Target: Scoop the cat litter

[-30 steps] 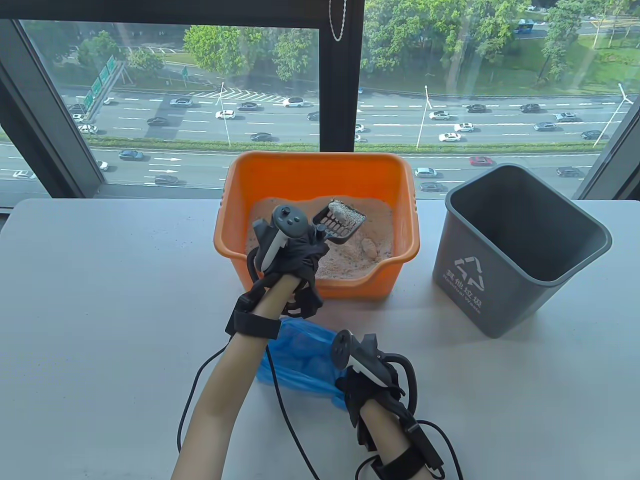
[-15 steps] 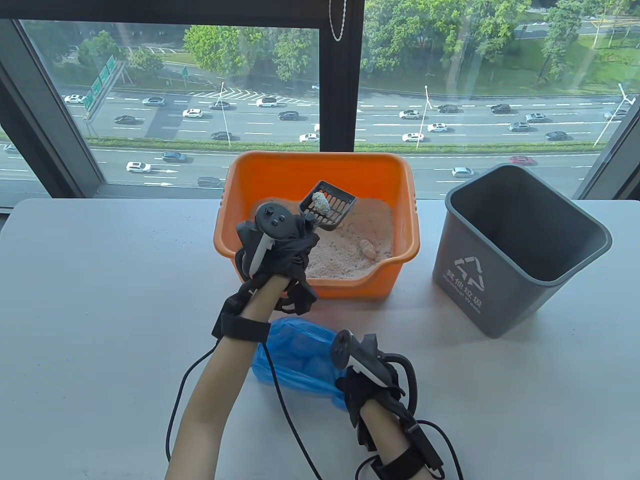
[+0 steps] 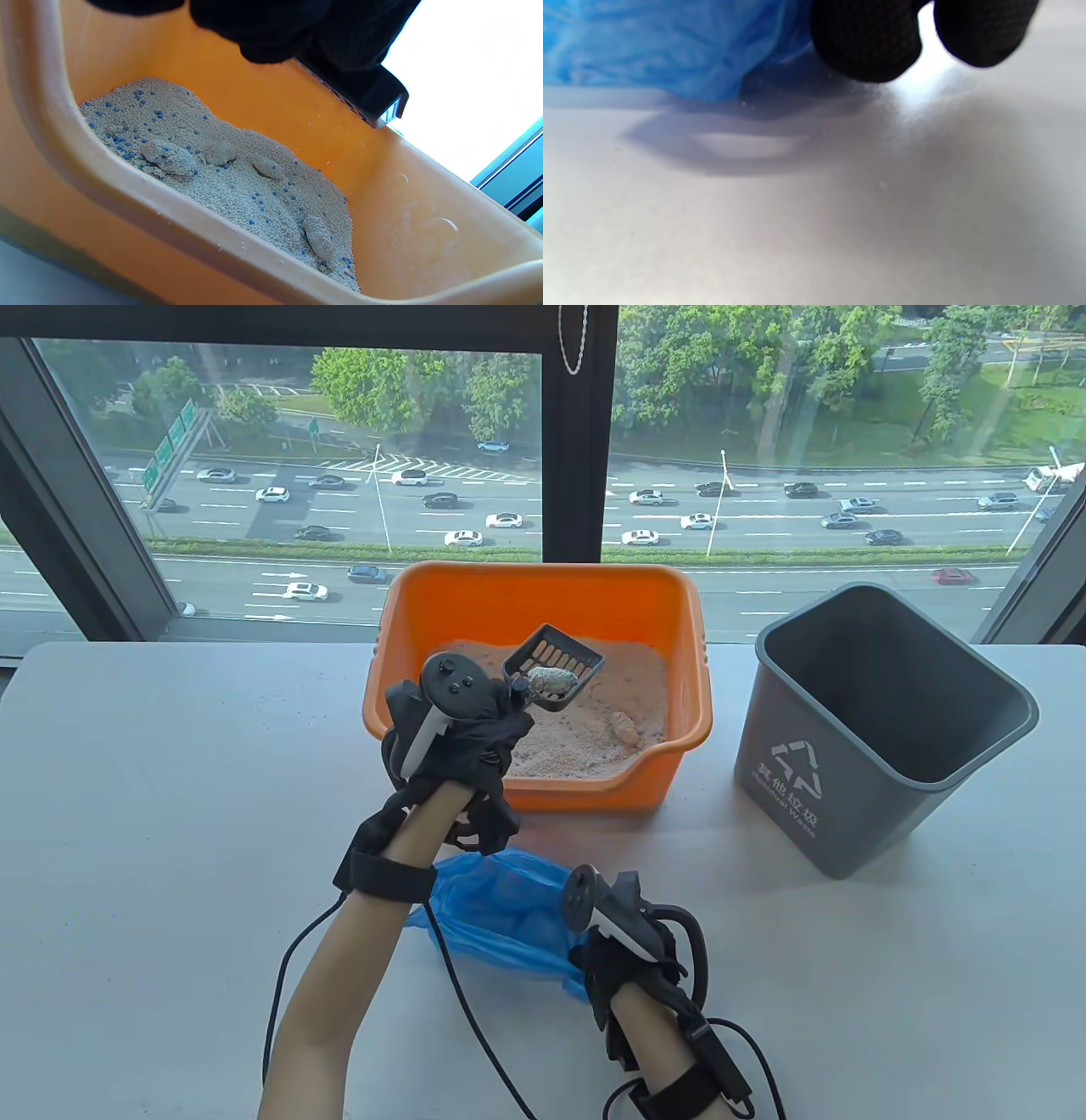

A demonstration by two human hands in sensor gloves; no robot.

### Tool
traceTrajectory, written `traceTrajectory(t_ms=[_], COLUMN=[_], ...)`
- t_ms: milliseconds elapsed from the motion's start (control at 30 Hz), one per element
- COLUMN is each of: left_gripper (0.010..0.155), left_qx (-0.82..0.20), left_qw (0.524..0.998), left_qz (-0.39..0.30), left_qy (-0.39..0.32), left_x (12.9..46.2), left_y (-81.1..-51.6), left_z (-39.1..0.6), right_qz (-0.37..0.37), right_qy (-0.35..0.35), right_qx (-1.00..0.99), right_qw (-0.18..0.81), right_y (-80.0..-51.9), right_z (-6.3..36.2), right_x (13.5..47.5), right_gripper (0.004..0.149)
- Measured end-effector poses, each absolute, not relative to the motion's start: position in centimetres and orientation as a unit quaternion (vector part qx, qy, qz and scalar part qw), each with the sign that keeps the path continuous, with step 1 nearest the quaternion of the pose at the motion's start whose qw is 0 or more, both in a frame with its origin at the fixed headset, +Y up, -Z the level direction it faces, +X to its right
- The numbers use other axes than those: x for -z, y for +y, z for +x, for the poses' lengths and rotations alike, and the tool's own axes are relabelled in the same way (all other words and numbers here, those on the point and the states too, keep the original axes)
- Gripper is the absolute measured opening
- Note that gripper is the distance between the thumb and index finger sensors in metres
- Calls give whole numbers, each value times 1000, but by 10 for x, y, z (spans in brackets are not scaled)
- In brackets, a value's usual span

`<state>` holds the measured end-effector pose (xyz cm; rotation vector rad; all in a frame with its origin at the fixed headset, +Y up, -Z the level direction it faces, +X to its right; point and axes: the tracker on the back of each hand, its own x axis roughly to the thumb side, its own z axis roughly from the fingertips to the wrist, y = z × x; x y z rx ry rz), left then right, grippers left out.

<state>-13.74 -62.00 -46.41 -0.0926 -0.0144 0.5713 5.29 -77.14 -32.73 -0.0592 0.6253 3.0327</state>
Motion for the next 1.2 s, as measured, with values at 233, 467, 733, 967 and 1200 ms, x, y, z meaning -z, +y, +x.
traceTrajectory(t_ms=[233,467,733,967,1200], left_gripper=[58,58,58,58,57], left_qx=[-276,-287,-263,-234,-108], left_qw=[957,950,946,933,952], left_qz=[-51,-79,-125,-216,-232], left_qy=[-67,-98,-140,-169,-166], left_x=[421,373,317,296,313], left_y=[-613,-622,-643,-658,-652], left_z=[-162,-200,-240,-246,-195], right_qz=[-17,-17,-18,-18,-15], right_qy=[197,197,197,198,200], right_qx=[-980,-980,-980,-980,-979], right_qw=[22,24,28,27,28], right_y=[-772,-772,-773,-773,-773], right_z=[53,54,54,55,54], right_x=[327,327,327,327,327], right_gripper=[71,71,71,71,72])
